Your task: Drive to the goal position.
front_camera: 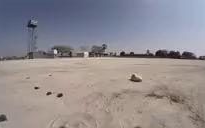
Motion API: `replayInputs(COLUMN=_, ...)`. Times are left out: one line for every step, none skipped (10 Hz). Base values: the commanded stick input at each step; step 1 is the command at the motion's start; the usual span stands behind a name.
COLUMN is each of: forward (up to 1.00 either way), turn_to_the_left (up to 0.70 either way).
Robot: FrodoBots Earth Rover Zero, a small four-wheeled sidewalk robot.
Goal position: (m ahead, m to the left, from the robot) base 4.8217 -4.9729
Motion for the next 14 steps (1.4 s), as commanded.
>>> replayInputs(forward=0.0, turn_to_the_left=0.0)
replayInputs(forward=0.0, turn_to_the_left=0.0)
replayInputs(forward=0.0, turn_to_the_left=0.0)
replayInputs(forward=0.0, turn_to_the_left=0.0)
replayInputs(forward=0.14, turn_to_the_left=0.07)
replayInputs(forward=0.48, turn_to_the_left=0.24)
replayInputs(forward=0.7, turn_to_the_left=0.35)
replayInputs(forward=0.7, turn_to_the_left=0.35)
replayInputs(forward=0.7, turn_to_the_left=0.35)
replayInputs(forward=0.7, turn_to_the_left=0.35)
replayInputs(forward=0.7, turn_to_the_left=0.35)
replayInputs(forward=0.7, turn_to_the_left=0.35)
replayInputs(forward=0.7, turn_to_the_left=0.35)
replayInputs(forward=0.7, turn_to_the_left=0.35)
